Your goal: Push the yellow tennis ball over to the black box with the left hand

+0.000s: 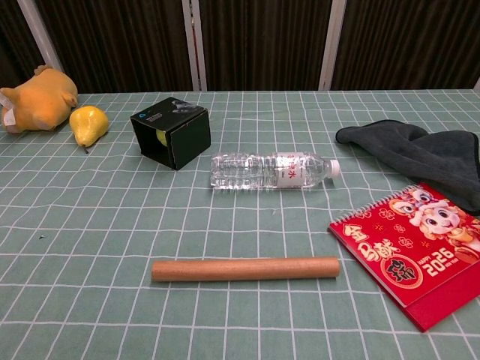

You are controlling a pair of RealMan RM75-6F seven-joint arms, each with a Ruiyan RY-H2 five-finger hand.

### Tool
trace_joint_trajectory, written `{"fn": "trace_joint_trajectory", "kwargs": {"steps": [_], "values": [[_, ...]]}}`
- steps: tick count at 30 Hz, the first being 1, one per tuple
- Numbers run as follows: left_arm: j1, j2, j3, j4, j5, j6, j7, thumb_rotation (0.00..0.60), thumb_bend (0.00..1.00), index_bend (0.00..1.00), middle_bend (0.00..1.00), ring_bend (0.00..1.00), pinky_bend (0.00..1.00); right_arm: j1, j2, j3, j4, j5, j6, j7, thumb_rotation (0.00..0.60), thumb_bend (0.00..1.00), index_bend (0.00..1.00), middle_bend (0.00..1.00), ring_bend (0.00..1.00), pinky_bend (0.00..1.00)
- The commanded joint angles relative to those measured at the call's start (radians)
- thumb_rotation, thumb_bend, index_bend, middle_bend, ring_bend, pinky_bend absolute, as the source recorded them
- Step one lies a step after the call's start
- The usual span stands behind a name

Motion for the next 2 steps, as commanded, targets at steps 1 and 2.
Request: {"fn": "trace_joint_trajectory", "kwargs": {"steps": [1,2], "values": [[0.000,0.002,-0.009,0.007,0.001,-0.012,-0.007,0.600,0.06,0.00,0.02,0.00,0.00,-0.005,0.000,0.000,-0.008,0.006,0.000,-0.014,0.600,0.36,0.00,0.00,0.00,0.00],[-0.001,0.002,-0.012,0.007,0.000,-0.016,-0.010,0.600,0.06,0.00,0.02,0.00,0.00,-0.005,-0.001,0.000,-0.008,0.006,0.000,-0.016,0.600,0.36,0.00,0.00,0.00,0.00]]}}
